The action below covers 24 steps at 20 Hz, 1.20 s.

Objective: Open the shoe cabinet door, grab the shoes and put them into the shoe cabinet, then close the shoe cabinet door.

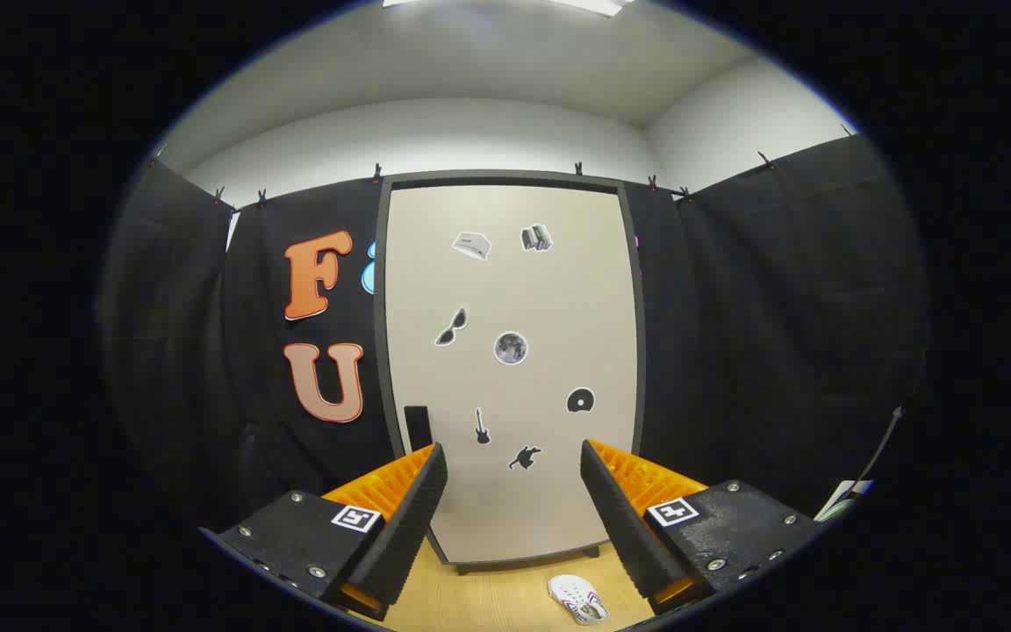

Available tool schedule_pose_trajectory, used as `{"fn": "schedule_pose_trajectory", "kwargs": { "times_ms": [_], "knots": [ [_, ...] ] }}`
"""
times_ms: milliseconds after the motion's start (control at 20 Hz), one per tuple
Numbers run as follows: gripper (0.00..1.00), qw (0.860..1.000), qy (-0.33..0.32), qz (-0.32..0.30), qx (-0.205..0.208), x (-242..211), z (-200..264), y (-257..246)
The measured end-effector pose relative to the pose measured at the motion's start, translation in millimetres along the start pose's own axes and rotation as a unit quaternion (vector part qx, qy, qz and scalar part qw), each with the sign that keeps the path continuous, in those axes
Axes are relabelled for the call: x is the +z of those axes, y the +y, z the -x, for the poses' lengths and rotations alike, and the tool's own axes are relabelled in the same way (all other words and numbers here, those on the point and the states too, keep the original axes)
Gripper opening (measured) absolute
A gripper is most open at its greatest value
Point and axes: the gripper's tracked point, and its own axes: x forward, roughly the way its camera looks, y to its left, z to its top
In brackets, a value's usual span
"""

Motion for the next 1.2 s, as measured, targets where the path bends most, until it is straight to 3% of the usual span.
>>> {"fn": "schedule_pose_trajectory", "kwargs": {
  "times_ms": [550, 1200],
  "knots": [
    [0.95, 0.999, -0.002, 0.026, 0.037, -9, 21, 33],
    [0.95, 0.999, -0.009, 0.039, 0.023, -15, 36, 34]
  ]
}}
